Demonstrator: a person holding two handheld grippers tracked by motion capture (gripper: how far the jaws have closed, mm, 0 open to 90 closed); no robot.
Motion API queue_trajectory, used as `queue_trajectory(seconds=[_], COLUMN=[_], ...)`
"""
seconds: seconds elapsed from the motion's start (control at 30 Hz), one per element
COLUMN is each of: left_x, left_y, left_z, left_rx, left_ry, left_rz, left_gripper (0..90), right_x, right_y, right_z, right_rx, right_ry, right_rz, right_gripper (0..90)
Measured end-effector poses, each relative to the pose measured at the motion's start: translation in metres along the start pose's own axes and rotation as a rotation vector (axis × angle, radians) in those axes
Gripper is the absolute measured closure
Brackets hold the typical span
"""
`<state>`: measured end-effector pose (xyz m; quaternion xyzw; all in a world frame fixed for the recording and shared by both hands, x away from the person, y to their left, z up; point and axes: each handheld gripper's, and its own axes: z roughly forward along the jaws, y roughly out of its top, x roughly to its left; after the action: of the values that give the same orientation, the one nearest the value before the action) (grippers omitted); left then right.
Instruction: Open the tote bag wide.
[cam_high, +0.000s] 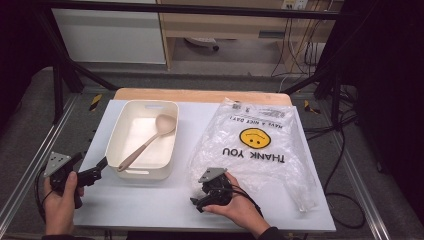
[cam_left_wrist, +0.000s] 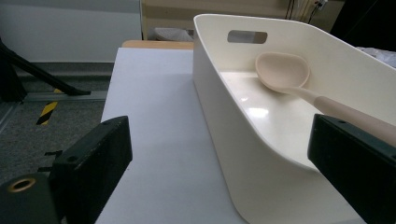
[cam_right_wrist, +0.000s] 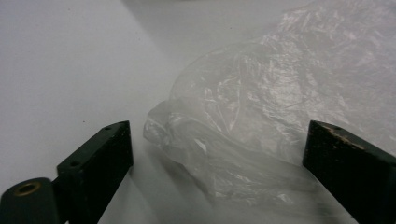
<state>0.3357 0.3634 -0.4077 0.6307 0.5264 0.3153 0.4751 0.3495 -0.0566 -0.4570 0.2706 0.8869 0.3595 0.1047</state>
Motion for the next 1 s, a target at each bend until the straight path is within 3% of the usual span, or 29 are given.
queue_trajectory(seconds=[0.1,0.13,0.17,0.2,0.4,0.5,1.0], left_x=[0.000,0.000,0.000,0.000,0.000,0.000,0.001], left_y=[0.000,0.000,0.000,0.000,0.000,0.000,0.000], left_z=[0.000,0.000,0.000,0.000,0.000,0.000,0.000], left_rx=[0.001,0.000,0.001,0.000,0.001,0.004,0.005], left_ry=[0.000,0.001,0.001,0.001,0.000,0.000,0.001], left_rz=[-0.001,0.001,0.002,0.001,0.000,0.001,0.001], left_gripper=[6.2,6.2,6.2,6.2,6.2,6.3,6.3], right_x=[-0.004,-0.004,-0.006,-0.010,-0.016,-0.016,-0.025], right_y=[0.000,0.000,0.000,0.001,0.006,0.012,0.058], right_z=[-0.003,-0.003,-0.003,-0.004,-0.002,-0.002,-0.020], right_rx=[-0.009,-0.009,-0.016,-0.025,-0.027,-0.038,-0.170], right_ry=[-0.014,-0.014,-0.020,-0.019,-0.001,0.008,0.012], right_rz=[0.015,0.015,0.019,0.023,0.065,0.078,0.158], right_gripper=[33.3,33.3,39.9,52.9,82.0,86.4,86.9])
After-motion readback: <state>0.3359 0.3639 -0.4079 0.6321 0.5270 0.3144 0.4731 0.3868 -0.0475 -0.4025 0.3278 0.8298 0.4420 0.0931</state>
